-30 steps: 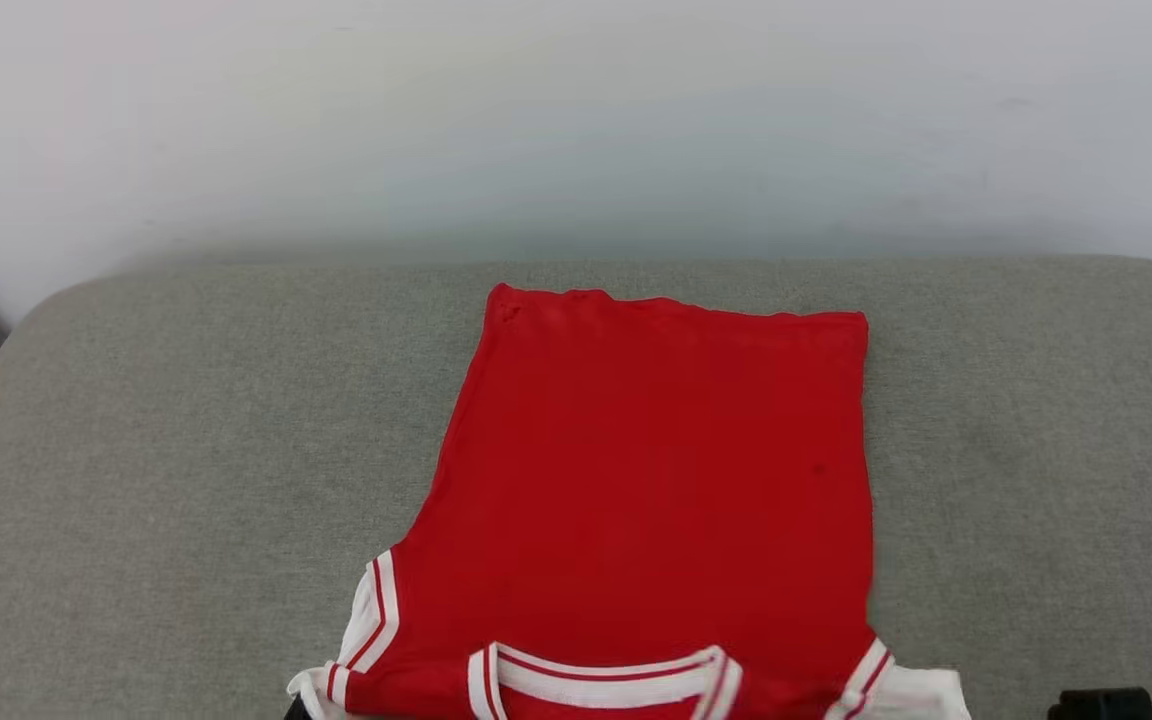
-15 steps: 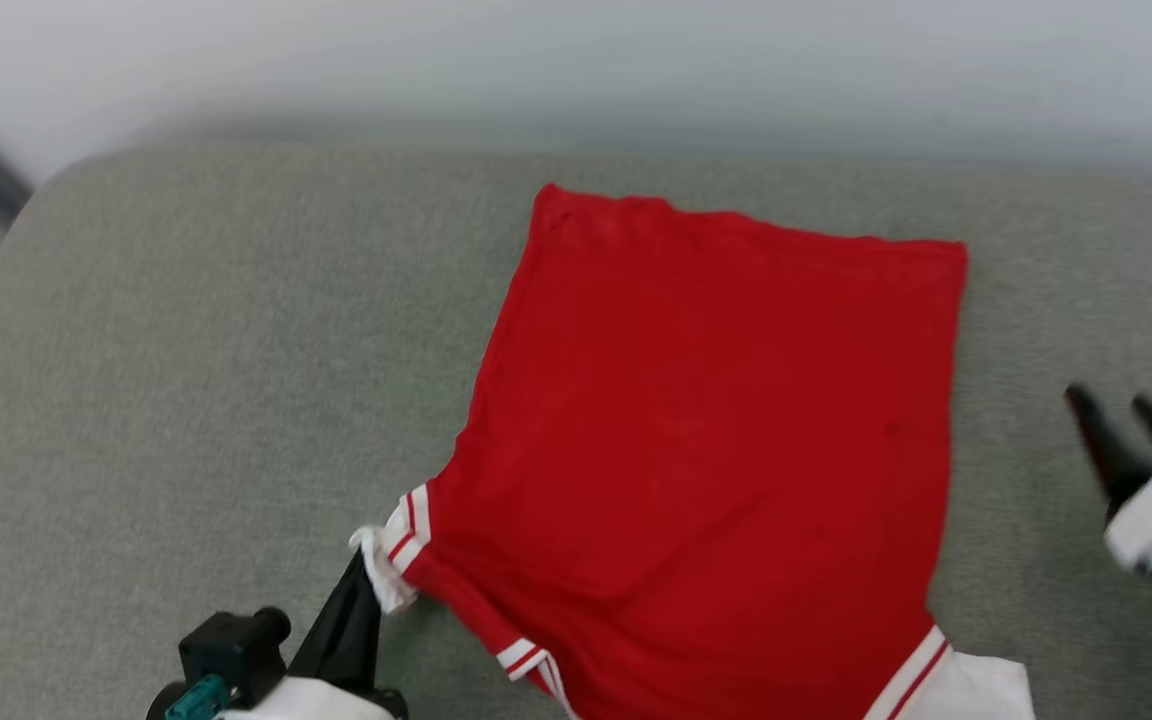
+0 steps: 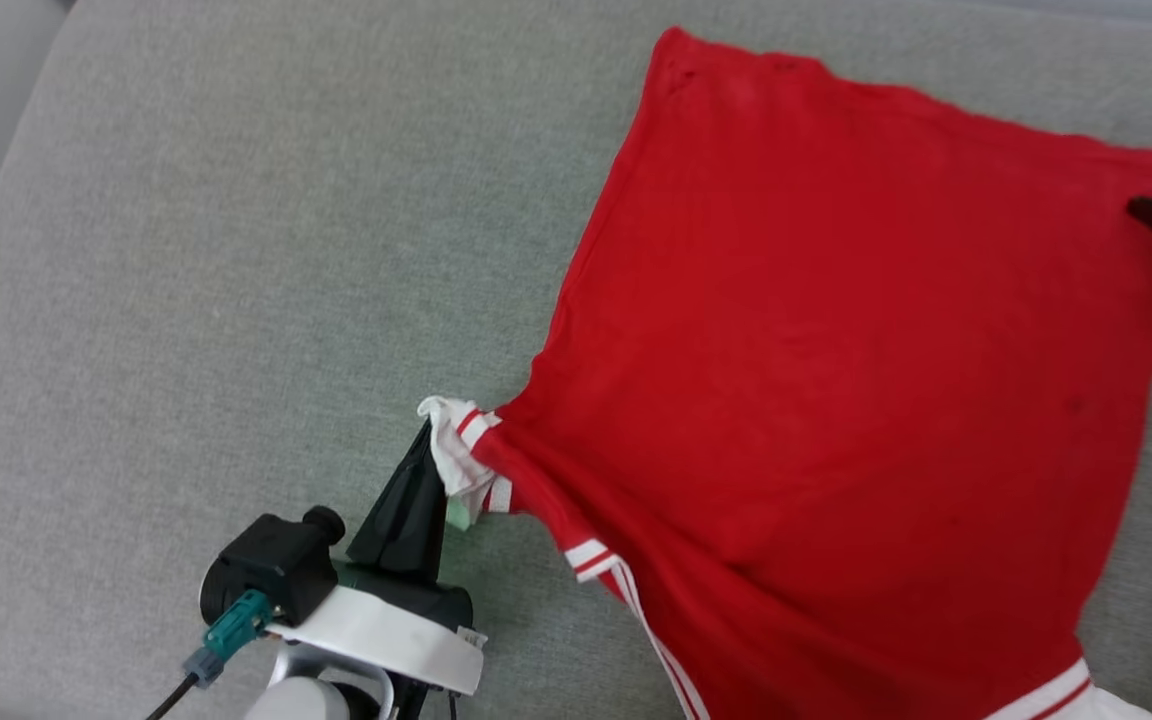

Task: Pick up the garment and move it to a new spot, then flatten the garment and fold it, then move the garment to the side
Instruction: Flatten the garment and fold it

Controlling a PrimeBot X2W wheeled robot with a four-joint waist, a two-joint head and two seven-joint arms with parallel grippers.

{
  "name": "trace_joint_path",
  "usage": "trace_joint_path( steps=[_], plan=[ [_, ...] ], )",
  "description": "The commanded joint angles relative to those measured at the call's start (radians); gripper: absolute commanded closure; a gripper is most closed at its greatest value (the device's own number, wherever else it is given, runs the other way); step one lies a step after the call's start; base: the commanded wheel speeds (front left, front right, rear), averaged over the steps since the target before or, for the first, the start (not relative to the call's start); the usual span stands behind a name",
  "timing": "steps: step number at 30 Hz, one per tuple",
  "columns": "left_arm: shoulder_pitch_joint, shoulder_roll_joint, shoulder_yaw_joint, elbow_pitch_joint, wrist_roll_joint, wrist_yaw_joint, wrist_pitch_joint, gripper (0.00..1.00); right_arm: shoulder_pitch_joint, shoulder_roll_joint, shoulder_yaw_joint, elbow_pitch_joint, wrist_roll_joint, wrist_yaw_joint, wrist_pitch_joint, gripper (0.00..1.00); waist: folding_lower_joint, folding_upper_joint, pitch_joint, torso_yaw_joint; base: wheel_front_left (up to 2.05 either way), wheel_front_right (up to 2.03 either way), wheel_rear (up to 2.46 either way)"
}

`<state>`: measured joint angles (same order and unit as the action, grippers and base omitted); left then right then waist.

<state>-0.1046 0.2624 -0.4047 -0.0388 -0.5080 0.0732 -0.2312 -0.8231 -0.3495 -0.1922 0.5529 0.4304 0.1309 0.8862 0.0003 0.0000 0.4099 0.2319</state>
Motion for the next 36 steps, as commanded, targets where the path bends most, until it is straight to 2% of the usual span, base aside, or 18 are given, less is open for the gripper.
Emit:
trace_joint_path(
  steps=[1,4,9,10,11,12,17,22,25,30,33,36],
  plan=[
    [-0.021,-0.003,0.0,-0.009,0.003,-0.006,-0.006,1.0,-0.028,0.001,-0.009,0.014,-0.029,0.0,0.023,0.0,-0.0003,0.0,0.056,0.044,0.0,0.0,0.0],
    [-0.045,-0.009,0.001,-0.015,0.012,-0.01,-0.013,1.0,-0.059,0.01,-0.032,0.042,-0.077,0.0,0.048,0.0,-0.0003,0.0,0.081,0.058,0.0,0.0,0.0],
    [-0.052,-0.02,0.001,-0.009,0.011,-0.014,-0.02,1.0,-0.019,0.06,-0.056,0.116,-0.116,-0.001,0.137,0.02,-0.0003,0.0,0.095,0.059,0.0,0.0,0.0],
    [-0.051,-0.022,0.001,-0.006,0.011,-0.015,-0.021,1.0,-0.008,0.069,-0.056,0.126,-0.122,-0.001,0.155,0.55,-0.0003,0.0,0.095,0.058,0.0,0.0,0.0],
    [-0.051,-0.025,0.001,-0.004,0.011,-0.016,-0.023,1.0,0.001,0.076,-0.061,0.133,-0.124,-0.001,0.172,0.8,-0.0003,0.0,0.094,0.058,0.0,0.0,0.0],
    [-0.052,-0.028,0.001,-0.001,0.009,-0.017,-0.022,1.0,0.004,0.081,-0.063,0.134,-0.126,-0.001,0.183,1.0,-0.0003,0.0,0.093,0.058,0.0,0.0,0.0],
    [-0.055,-0.03,0.006,0.017,0.005,-0.018,-0.027,1.0,-0.031,0.072,-0.045,0.071,-0.113,0.0,0.198,1.0,-0.0003,0.0,0.077,0.048,0.0,0.0,0.0],
    [-0.028,-0.018,0.017,0.041,-0.001,-0.011,-0.026,1.0,-0.05,-0.012,0.008,-0.04,-0.091,0.0,0.182,1.0,-0.0003,0.0,0.016,0.021,0.0,0.0,0.0],
    [-0.011,-0.005,0.027,0.058,-0.007,-0.004,-0.022,1.0,-0.007,-0.049,0.052,-0.11,-0.063,0.0,0.183,1.0,-0.0003,0.0,-0.04,-0.005,0.0,0.0,0.0],
    [0.044,0.018,0.053,0.083,-0.025,0.019,-0.01,1.0,0.153,-0.114,0.095,-0.255,-0.006,0.0,0.197,1.0,-0.0003,0.0,-0.147,-0.068,0.0,0.0,0.0],
    [0.082,0.035,0.074,0.09,-0.04,0.034,-0.003,1.0,0.294,-0.135,0.082,-0.332,0.022,0.0,0.219,1.0,-0.0003,0.0,-0.201,-0.109,0.0,0.0,0.0],
    [0.117,0.052,0.094,0.09,-0.051,0.049,0.004,1.0,0.46,-0.127,0.059,-0.4,0.051,0.0,0.249,1.0,-0.0003,0.0,-0.239,-0.151,0.0,0.0,0.0]
  ],
)
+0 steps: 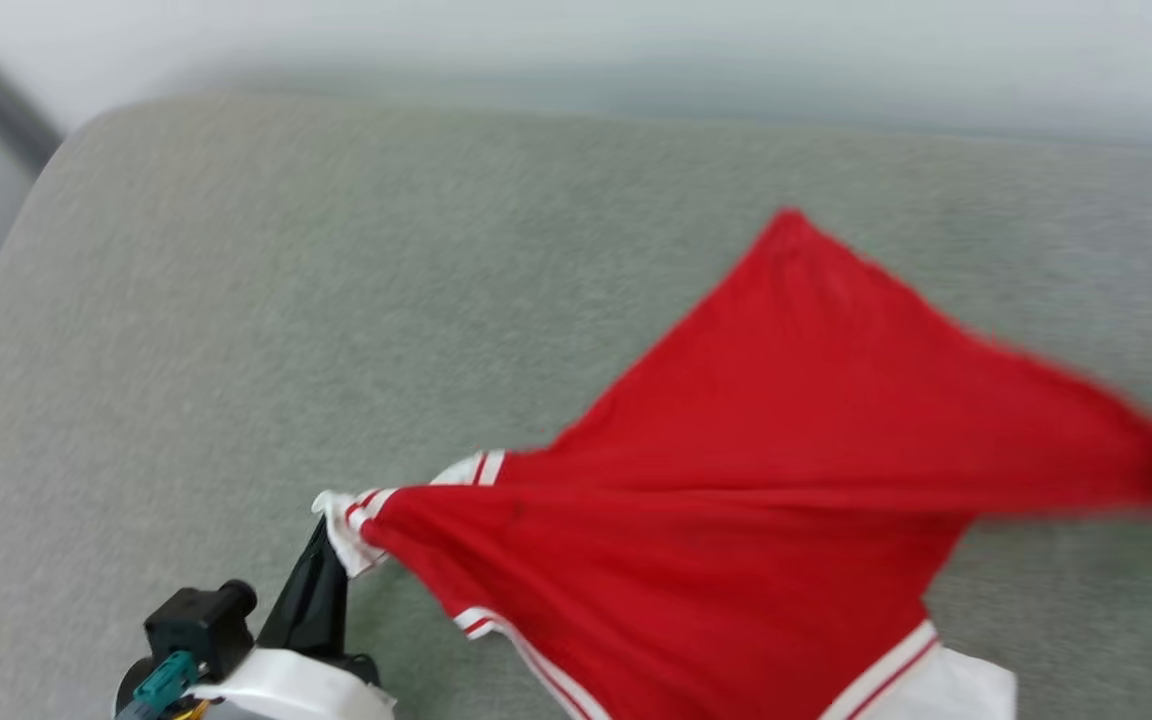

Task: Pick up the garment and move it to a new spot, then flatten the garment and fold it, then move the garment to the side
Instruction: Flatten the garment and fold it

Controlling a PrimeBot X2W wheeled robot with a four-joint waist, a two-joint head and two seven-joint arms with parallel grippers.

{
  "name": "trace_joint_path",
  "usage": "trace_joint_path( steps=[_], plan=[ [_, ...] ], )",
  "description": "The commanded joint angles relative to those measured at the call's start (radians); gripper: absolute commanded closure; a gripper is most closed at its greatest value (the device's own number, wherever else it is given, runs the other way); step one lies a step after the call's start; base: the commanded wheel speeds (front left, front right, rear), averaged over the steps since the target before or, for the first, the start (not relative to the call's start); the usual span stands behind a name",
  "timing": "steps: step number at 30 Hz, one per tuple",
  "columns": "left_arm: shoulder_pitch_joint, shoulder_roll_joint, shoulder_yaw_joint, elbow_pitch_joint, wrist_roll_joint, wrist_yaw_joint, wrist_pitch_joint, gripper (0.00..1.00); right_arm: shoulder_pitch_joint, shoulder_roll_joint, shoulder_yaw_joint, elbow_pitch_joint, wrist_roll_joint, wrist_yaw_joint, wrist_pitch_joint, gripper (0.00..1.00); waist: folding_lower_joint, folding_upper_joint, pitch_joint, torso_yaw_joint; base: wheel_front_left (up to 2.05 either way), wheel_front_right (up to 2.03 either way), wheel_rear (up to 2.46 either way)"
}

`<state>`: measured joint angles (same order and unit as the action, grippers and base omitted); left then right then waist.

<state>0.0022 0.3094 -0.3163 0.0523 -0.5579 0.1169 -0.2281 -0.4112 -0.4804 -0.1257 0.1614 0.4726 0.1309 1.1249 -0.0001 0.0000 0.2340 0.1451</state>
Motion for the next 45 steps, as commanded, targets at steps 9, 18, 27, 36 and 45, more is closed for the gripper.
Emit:
trace_joint_path(
  steps=[9,18,27,36,45],
  plan=[
    [0.07,0.041,0.036,-0.013,-0.023,0.044,0.037,1.0,0.498,0.132,-0.07,-0.108,0.058,0.0,0.043,1.0,0.0001,0.0,-0.095,-0.15,0.0,0.0,0.0],
    [0.072,0.049,0.038,-0.041,-0.028,0.059,0.055,1.0,0.532,0.23,-0.117,-0.15,0.055,0.0,-0.167,0.0,0.0001,0.0,-0.091,-0.196,0.0,0.0,0.0],
    [0.02,0.047,0.023,-0.084,-0.012,0.057,0.057,1.0,0.328,0.215,-0.129,-0.132,0.004,0.0,-0.543,0.0,0.0001,0.0,-0.037,-0.179,0.0,0.0,0.0],
    [-0.077,0.024,-0.011,-0.143,0.02,0.049,0.05,1.0,0.063,0.155,0.048,-0.041,0.061,0.0,-0.447,0.0,0.0001,0.0,0.072,-0.119,0.0,0.0,0.0],
    [-0.155,-0.012,-0.055,-0.146,0.035,0.025,0.038,1.0,-0.127,0.128,0.178,0.006,0.053,0.0,-0.084,0.0,0.0001,0.0,0.168,-0.049,0.0,0.0,0.0]
  ],
)
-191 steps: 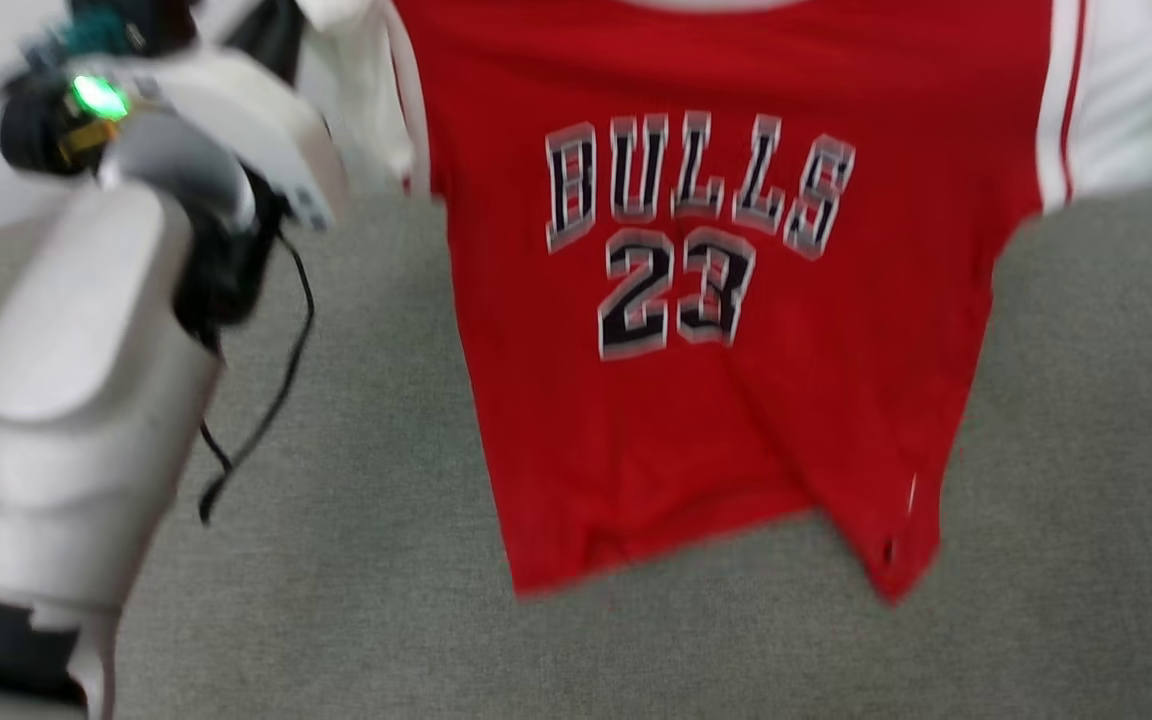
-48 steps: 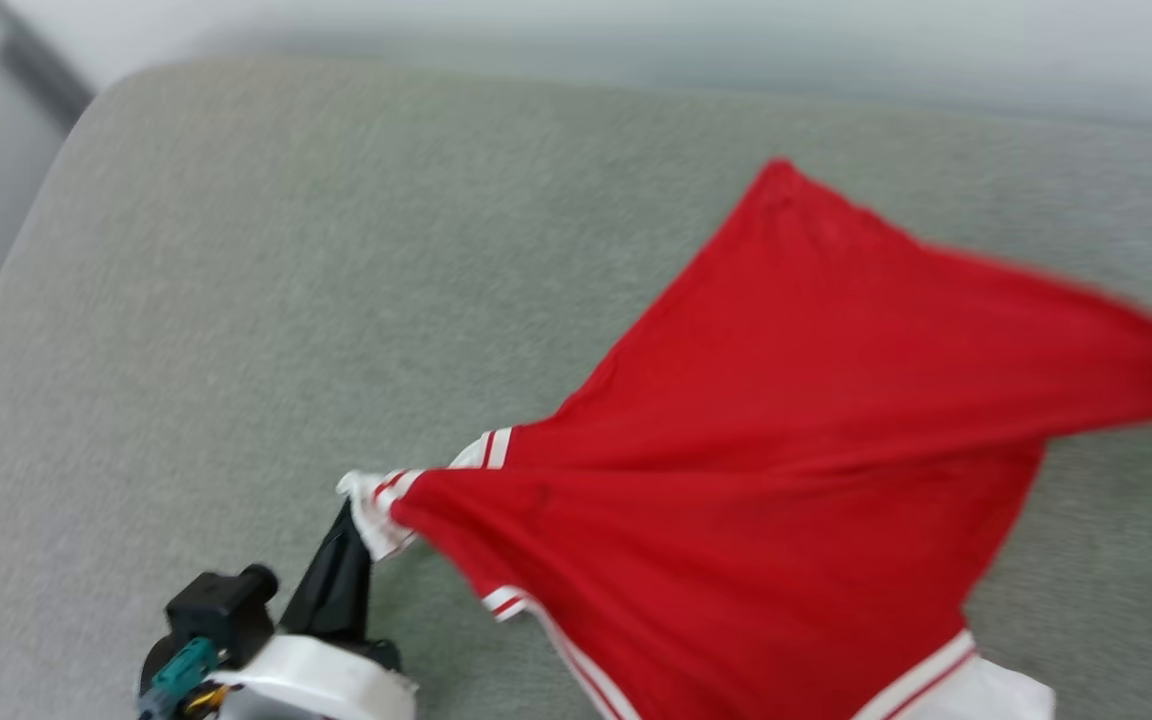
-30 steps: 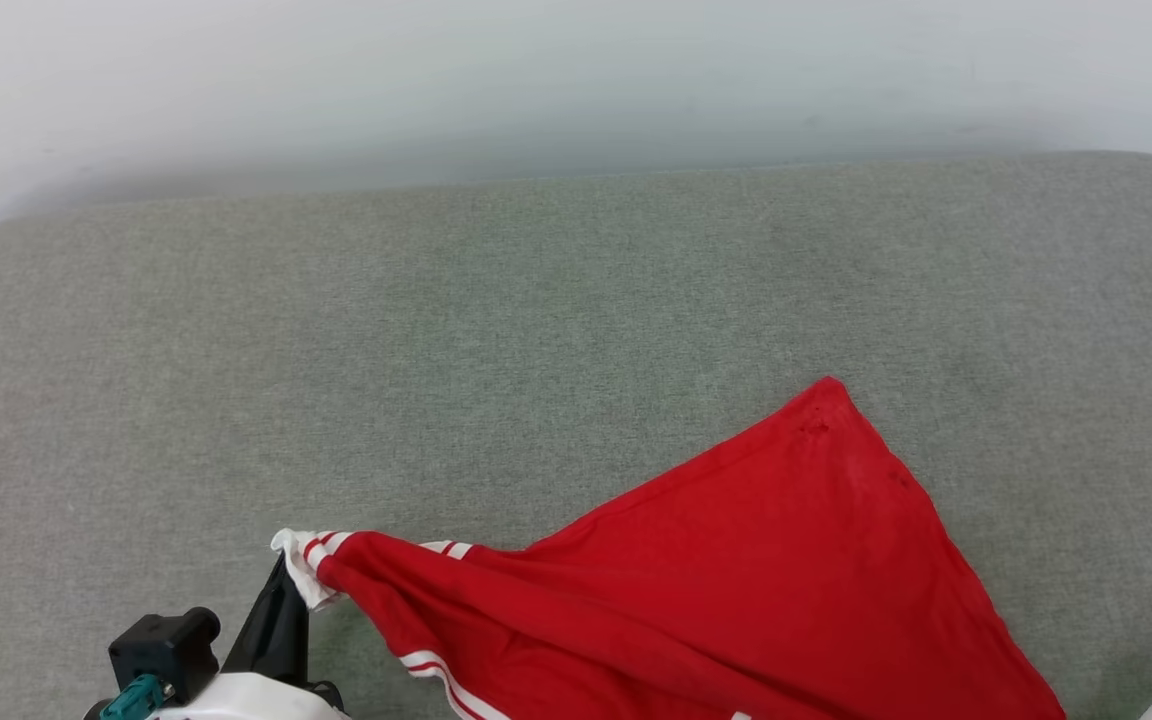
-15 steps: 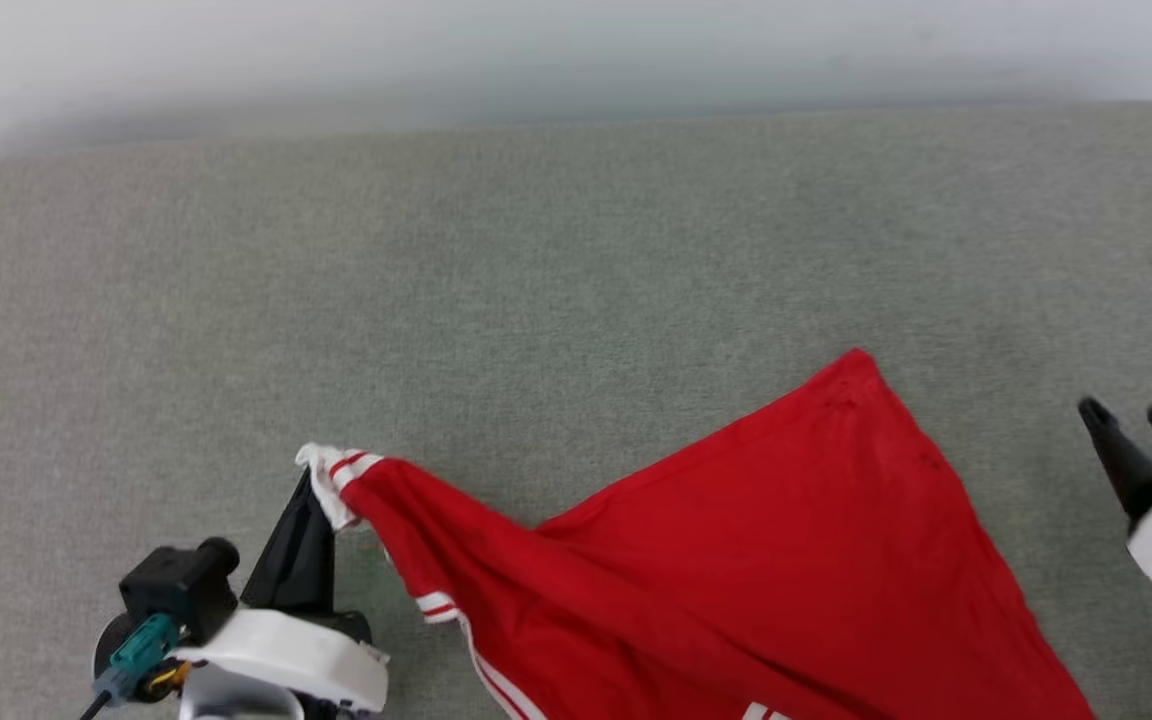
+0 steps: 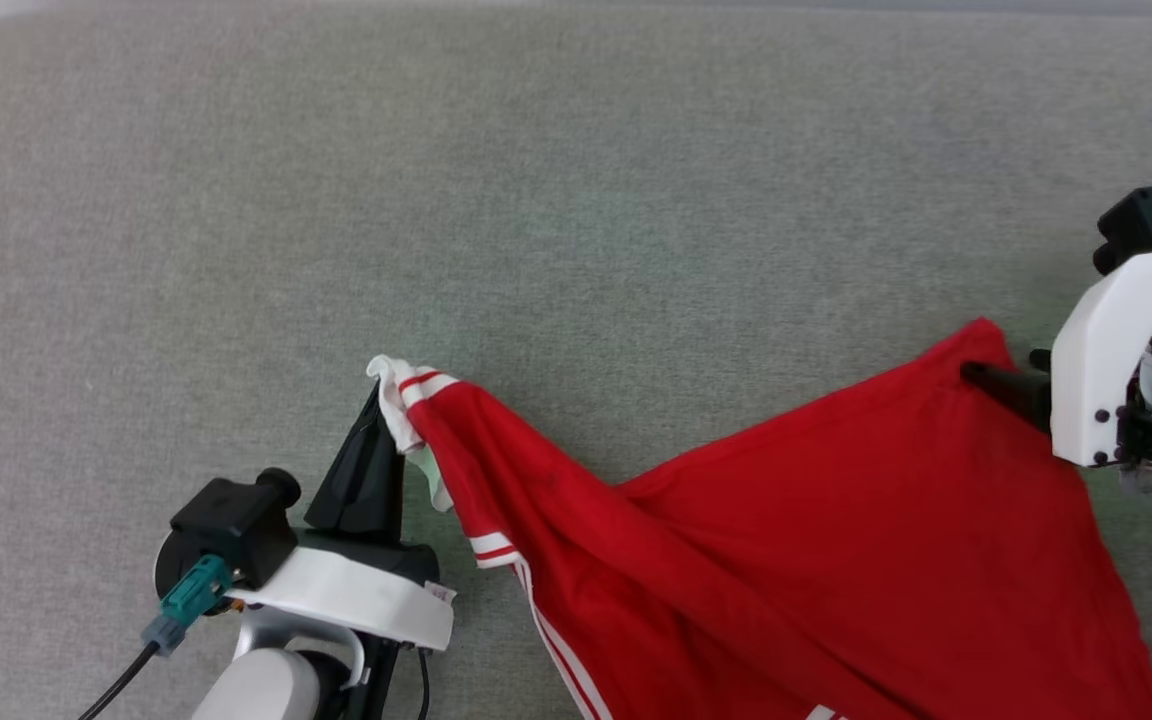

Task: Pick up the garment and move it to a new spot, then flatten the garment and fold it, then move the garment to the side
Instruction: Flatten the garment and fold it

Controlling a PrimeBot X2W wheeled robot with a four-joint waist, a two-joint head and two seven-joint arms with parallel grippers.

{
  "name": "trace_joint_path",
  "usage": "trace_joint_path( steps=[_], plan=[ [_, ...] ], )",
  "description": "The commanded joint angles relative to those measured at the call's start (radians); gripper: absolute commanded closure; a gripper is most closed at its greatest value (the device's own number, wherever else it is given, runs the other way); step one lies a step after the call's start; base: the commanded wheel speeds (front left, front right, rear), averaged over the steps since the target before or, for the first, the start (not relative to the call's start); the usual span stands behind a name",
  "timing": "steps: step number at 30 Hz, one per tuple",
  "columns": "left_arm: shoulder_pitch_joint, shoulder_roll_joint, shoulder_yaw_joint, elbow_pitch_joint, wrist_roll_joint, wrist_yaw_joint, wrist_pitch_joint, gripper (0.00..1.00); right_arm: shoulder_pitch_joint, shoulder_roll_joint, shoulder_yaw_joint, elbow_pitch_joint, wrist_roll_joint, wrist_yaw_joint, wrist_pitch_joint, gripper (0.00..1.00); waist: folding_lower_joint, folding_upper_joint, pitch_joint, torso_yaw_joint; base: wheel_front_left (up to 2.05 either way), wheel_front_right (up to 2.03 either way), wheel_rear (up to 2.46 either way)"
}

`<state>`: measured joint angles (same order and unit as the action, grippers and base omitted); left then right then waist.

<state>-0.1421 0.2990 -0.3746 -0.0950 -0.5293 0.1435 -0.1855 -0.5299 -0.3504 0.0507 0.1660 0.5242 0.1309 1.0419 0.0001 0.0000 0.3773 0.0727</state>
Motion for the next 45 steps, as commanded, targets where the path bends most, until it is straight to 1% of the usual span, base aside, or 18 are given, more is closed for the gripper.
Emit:
trace_joint_path(
  steps=[1,3,6,7,8,9,10,12,14,19,22,23,26,31,35,37,41,45],
  plan=[
    [-0.021,-0.007,0.0,0.005,0.008,-0.005,-0.007,1.0,-0.019,0.0,0.008,0.011,-0.001,0.0,0.019,0.0,-0.0001,0.0,0.036,0.03,0.0,0.0,0.0],
    [-0.043,-0.017,-0.014,0.024,0.008,-0.019,-0.017,1.0,-0.026,0.005,0.037,0.054,-0.012,0.0,0.064,0.0,-0.0001,0.0,0.058,0.043,0.0,0.0,0.0],
    [-0.058,-0.025,-0.02,0.044,0.005,-0.029,-0.024,1.0,-0.013,0.016,0.073,0.103,-0.006,0.0,0.109,0.01,-0.0001,0.0,0.069,0.049,0.0,0.0,0.0],
    [-0.061,-0.027,-0.02,0.05,0.004,-0.031,-0.028,1.0,-0.007,0.023,0.081,0.115,-0.001,0.0,0.117,0.56,-0.0001,0.0,0.071,0.05,0.0,0.0,0.0],
    [-0.064,-0.028,-0.019,0.055,0.002,-0.034,-0.03,1.0,-0.003,0.029,0.087,0.128,0.005,0.0,0.13,0.7,-0.0001,0.0,0.071,0.051,0.0,0.0,0.0],
    [-0.067,-0.028,-0.018,0.06,0.001,-0.036,-0.031,1.0,-0.003,0.028,0.097,0.135,0.006,0.0,0.137,0.89,-0.0001,0.0,0.071,0.051,0.0,0.0,0.0],
    [-0.069,-0.027,-0.017,0.066,0.001,-0.036,-0.034,1.0,-0.003,0.028,0.102,0.139,0.012,0.0,0.137,1.0,-0.0001,0.0,0.071,0.051,0.0,0.0,0.0],
    [-0.071,-0.025,-0.014,0.076,-0.002,-0.037,-0.038,1.0,-0.01,0.028,0.109,0.134,0.026,0.0,0.122,1.0,-0.0001,0.0,0.066,0.05,0.0,0.0,0.0],
    [-0.071,-0.017,-0.007,0.084,-0.002,-0.038,-0.04,1.0,-0.028,0.014,0.113,0.119,0.033,0.0,0.094,1.0,-0.0001,0.0,0.052,0.046,0.0,0.0,0.0],
    [-0.09,0.01,0.013,0.095,-0.003,-0.045,-0.034,1.0,-0.075,-0.029,0.121,0.07,0.036,0.0,-0.017,1.0,-0.0001,0.0,-0.005,0.028,0.0,0.0,0.0],
    [-0.115,0.039,0.029,0.098,-0.012,-0.051,-0.008,1.0,-0.093,-0.044,0.117,0.063,0.019,0.0,-0.092,1.0,-0.0001,0.0,-0.055,0.013,0.0,0.0,0.0],
    [-0.147,0.063,0.043,0.098,-0.013,-0.056,0.008,1.0,-0.106,-0.042,0.109,0.07,0.001,0.0,-0.136,1.0,-0.0001,0.0,-0.085,0.002,0.0,0.0,0.0],
    [-0.207,0.091,0.054,0.119,-0.016,-0.074,0.037,1.0,-0.128,-0.035,0.097,0.093,-0.028,0.0,-0.206,1.0,-0.0001,0.0,-0.132,-0.015,0.0,0.0,0.0],
    [-0.357,0.111,0.067,0.196,-0.037,-0.109,0.098,1.0,-0.183,-0.031,0.083,0.148,-0.071,0.0,-0.304,1.0,-0.0001,0.0,-0.191,-0.036,0.0,0.0,0.0],
    [-0.501,0.113,0.06,0.289,-0.042,-0.144,0.136,1.0,-0.234,-0.048,0.08,0.177,-0.095,0.0,-0.378,1.0,-0.0001,0.0,-0.204,-0.046,0.0,0.0,0.0],
    [-0.579,0.111,0.063,0.343,-0.039,-0.154,0.146,1.0,-0.269,-0.052,0.072,0.188,-0.098,0.0,-0.408,1.0,-0.0001,0.0,-0.198,-0.052,0.0,0.0,0.0],
    [-0.727,0.116,0.069,0.45,-0.03,-0.173,0.155,1.0,-0.36,-0.064,0.064,0.207,-0.12,0.0,-0.46,1.0,-0.0001,0.0,-0.162,-0.071,0.0,0.0,0.0],
    [-0.883,0.123,0.071,0.544,-0.006,-0.189,0.135,1.0,-0.47,-0.068,0.063,0.22,-0.146,-0.001,-0.54,1.0,-0.0001,0.0,-0.1,-0.089,0.0,0.0,0.0]
  ],
)
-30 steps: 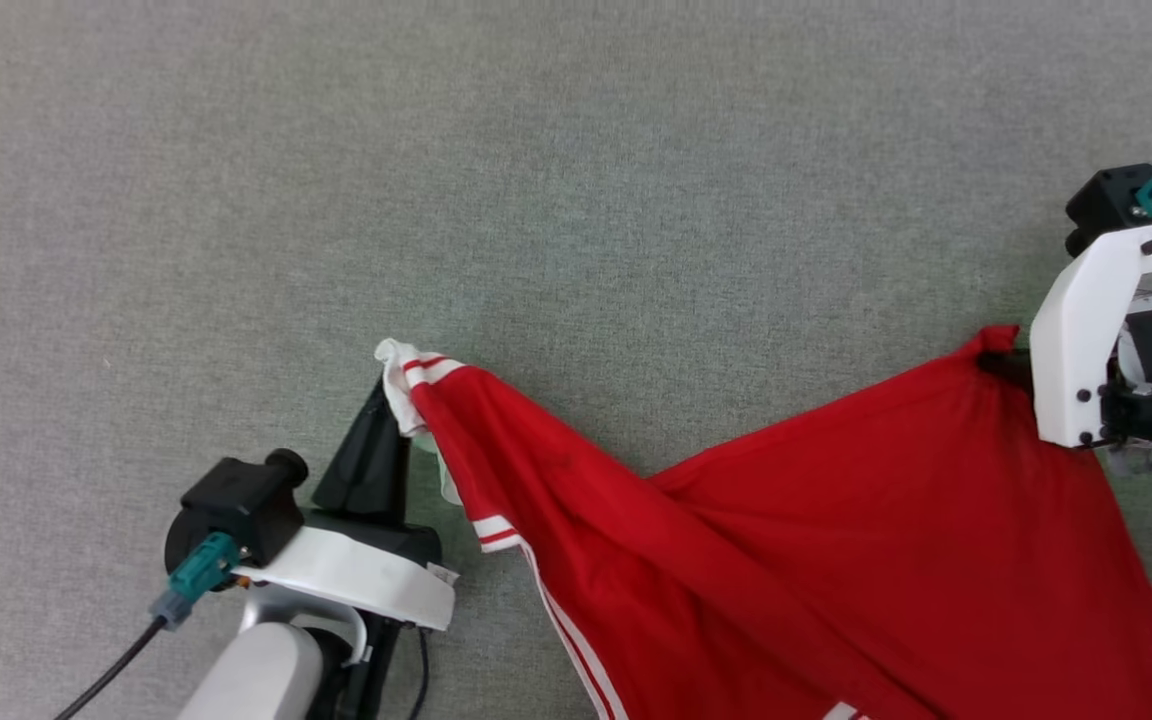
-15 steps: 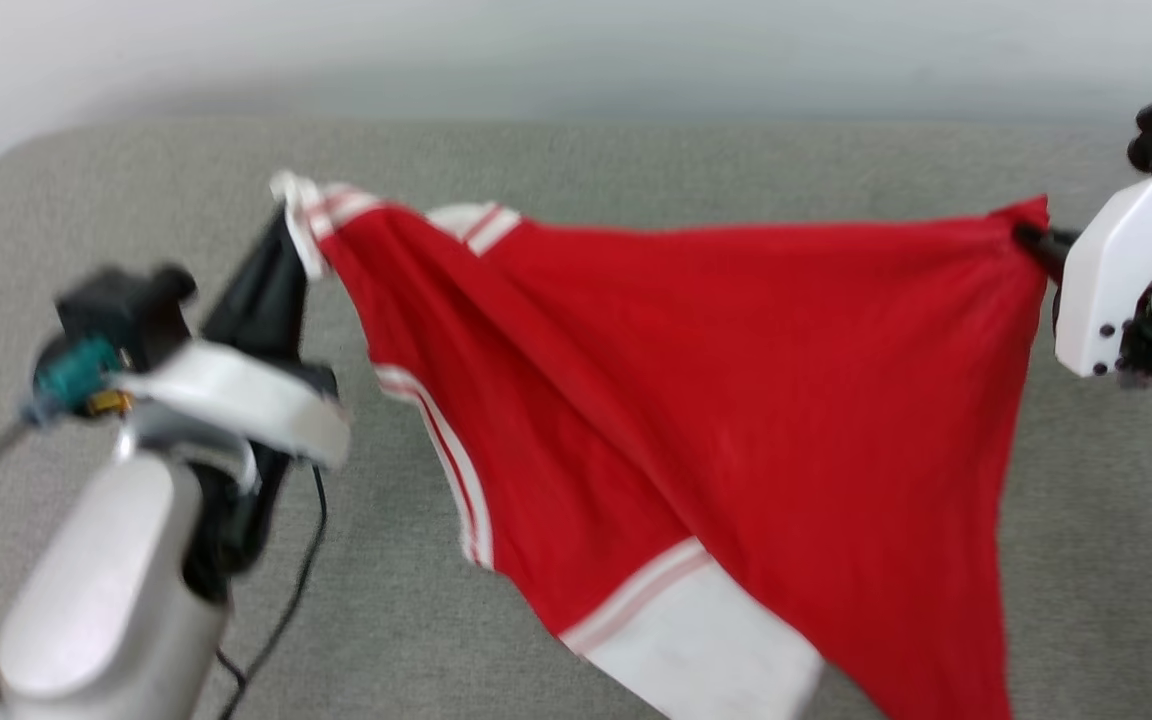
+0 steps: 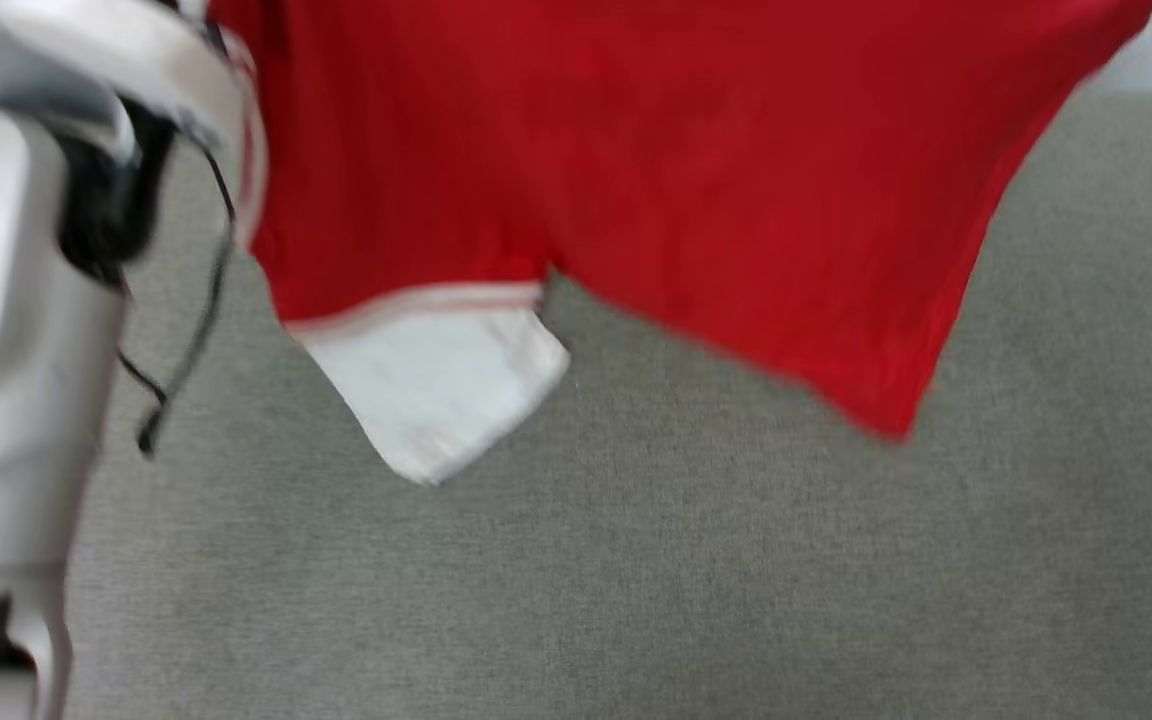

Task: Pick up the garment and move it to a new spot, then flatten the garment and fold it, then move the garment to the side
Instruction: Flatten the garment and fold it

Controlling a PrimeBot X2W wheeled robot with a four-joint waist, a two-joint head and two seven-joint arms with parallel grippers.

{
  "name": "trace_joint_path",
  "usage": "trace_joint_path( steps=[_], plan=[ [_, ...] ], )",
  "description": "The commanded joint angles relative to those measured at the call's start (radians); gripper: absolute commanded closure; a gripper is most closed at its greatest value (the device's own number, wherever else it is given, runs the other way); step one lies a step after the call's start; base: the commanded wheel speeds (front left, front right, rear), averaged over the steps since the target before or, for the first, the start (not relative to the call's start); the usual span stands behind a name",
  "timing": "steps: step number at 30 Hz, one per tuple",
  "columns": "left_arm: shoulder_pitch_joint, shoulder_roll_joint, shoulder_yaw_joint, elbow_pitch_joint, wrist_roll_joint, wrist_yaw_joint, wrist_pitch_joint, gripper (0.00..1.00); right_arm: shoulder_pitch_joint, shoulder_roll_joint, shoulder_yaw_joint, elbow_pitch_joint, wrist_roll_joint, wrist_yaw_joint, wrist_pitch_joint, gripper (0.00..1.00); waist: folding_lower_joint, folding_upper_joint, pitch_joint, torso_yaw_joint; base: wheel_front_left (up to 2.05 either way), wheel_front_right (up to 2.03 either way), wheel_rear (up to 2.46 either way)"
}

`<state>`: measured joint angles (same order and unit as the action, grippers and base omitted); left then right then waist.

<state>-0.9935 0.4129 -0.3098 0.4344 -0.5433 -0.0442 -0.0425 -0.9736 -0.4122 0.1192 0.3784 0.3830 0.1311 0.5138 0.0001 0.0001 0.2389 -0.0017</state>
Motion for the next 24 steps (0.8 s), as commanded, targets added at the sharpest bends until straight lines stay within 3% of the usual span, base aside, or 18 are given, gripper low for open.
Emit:
trace_joint_path(
  steps=[1,14,24],
  plan=[
    [-0.072,0.008,0.01,0.037,0.009,-0.006,-0.014,1.0,-0.058,-0.003,-0.008,0.01,-0.01,-0.001,-0.033,1.0,-0.0001,-0.0001,0.059,-0.019,0.0,0.0,0.0],
    [-0.5,0.041,0.034,0.182,0.056,-0.034,-0.122,1.0,-0.437,0.003,0.039,0.099,-0.104,-0.001,-0.269,1.0,-0.0001,-0.0001,0.317,-0.055,0.0,0.0,0.0],
    [-0.564,0.035,0.028,0.282,0.037,-0.055,-0.159,1.0,-0.532,0.022,0.118,0.192,-0.063,-0.001,-0.334,1.0,-0.0001,-0.0001,0.454,-0.059,0.0,0.0,0.0]
  ],
)
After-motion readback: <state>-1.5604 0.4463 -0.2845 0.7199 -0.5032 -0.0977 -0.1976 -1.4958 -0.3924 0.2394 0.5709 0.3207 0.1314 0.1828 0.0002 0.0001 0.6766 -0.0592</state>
